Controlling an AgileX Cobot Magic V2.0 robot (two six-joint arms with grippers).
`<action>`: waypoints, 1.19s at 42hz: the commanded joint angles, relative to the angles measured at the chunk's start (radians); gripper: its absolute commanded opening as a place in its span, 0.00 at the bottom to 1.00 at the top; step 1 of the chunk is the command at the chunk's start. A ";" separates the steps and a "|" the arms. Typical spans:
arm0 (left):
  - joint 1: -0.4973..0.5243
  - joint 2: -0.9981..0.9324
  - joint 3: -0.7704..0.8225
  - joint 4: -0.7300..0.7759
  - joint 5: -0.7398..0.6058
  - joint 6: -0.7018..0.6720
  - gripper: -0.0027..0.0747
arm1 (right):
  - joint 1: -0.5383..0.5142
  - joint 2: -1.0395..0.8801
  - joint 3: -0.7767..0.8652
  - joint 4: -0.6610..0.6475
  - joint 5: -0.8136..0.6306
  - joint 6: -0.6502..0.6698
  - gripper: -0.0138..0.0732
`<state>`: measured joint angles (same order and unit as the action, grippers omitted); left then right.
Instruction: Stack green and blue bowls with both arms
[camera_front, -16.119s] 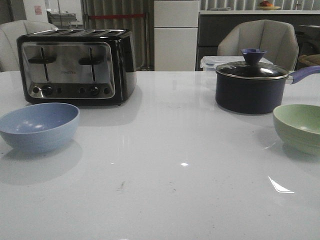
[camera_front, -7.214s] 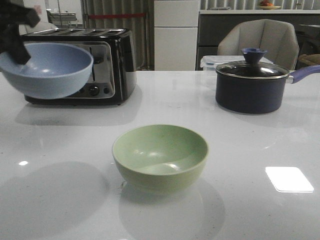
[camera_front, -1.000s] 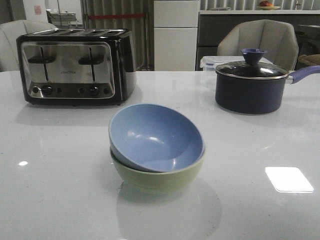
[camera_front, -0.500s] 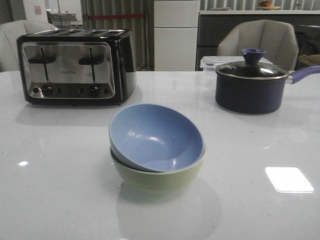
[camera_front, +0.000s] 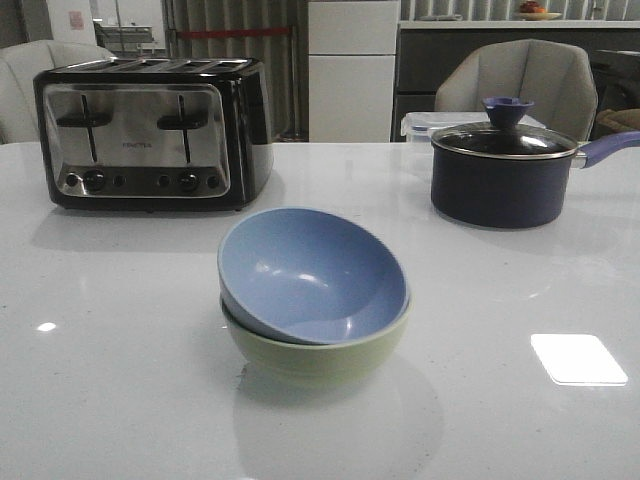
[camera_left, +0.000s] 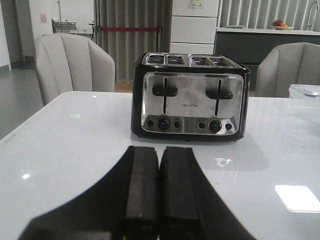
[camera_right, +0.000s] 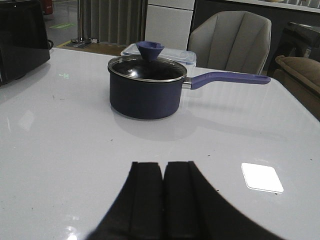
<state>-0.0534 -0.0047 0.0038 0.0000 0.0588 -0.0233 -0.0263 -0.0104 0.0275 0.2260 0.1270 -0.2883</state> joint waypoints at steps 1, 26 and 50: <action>-0.008 -0.020 0.004 -0.005 -0.087 -0.006 0.15 | -0.001 -0.019 -0.003 0.001 -0.096 0.001 0.22; -0.008 -0.020 0.004 -0.005 -0.087 -0.006 0.15 | -0.001 -0.019 -0.003 -0.237 -0.211 0.317 0.22; -0.008 -0.020 0.004 -0.005 -0.087 -0.006 0.15 | -0.001 -0.019 -0.003 -0.237 -0.209 0.317 0.22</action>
<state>-0.0534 -0.0047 0.0038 0.0000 0.0566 -0.0233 -0.0263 -0.0109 0.0283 0.0000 0.0103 0.0266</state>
